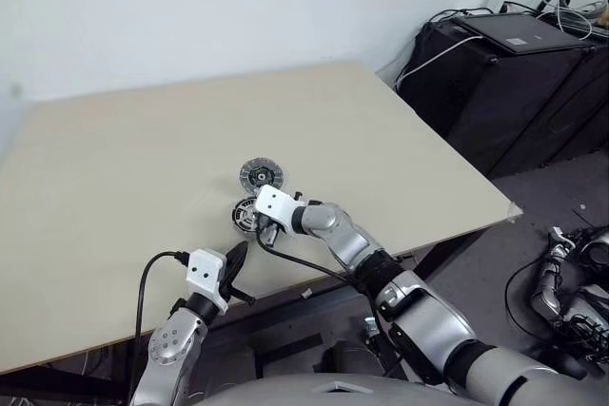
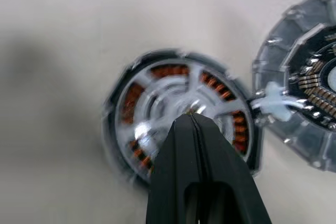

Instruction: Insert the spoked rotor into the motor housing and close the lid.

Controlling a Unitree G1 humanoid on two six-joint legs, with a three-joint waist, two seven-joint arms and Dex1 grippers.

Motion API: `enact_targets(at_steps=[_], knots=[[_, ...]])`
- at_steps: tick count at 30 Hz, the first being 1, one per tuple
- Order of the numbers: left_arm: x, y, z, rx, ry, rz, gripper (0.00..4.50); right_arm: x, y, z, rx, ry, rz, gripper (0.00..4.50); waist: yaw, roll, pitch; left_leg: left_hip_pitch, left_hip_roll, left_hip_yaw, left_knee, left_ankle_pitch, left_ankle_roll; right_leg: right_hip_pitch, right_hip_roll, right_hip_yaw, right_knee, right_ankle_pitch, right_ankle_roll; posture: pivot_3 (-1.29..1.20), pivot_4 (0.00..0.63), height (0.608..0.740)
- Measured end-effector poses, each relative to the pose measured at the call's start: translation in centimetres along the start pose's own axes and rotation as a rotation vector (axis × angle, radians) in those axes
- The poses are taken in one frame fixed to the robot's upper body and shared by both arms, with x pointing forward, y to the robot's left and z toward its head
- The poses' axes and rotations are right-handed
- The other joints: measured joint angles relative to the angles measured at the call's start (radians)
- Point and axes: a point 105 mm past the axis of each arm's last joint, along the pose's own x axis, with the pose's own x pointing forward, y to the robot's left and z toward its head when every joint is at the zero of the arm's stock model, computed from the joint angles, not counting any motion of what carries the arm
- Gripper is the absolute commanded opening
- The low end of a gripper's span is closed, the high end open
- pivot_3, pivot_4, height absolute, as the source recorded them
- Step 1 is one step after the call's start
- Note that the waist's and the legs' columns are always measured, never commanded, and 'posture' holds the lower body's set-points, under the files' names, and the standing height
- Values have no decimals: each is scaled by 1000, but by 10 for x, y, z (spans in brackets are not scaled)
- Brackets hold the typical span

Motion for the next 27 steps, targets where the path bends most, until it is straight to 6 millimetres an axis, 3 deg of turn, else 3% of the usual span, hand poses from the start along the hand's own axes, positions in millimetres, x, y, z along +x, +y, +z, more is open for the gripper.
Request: enact_targets(at_steps=[2,8,14,27], knots=[[1,0,2,4,-5,-5,0,-11,-1,4,-89,2,52,574,0,0,0,0,0,0,0,0,0,0,0,0,0,0,0,0,0,740],[6,-1,6,10,-20,-28,0,-23,-4,13,-274,38,133,2510,-1,0,0,0,1,0,0,0,0,1,2,0,3,-1,-2,0,0,740],[6,-2,6,8,-21,-33,0,-20,-5,17,-402,86,190,2510,0,0,0,1,1,0,1,0,0,0,2,0,2,-1,-2,0,0,740],[-6,-4,-6,-22,18,-12,0,-1,9,4,-441,151,296,2510,-1,0,0,1,1,0,1,0,0,0,2,0,3,-1,-2,0,0,740]])
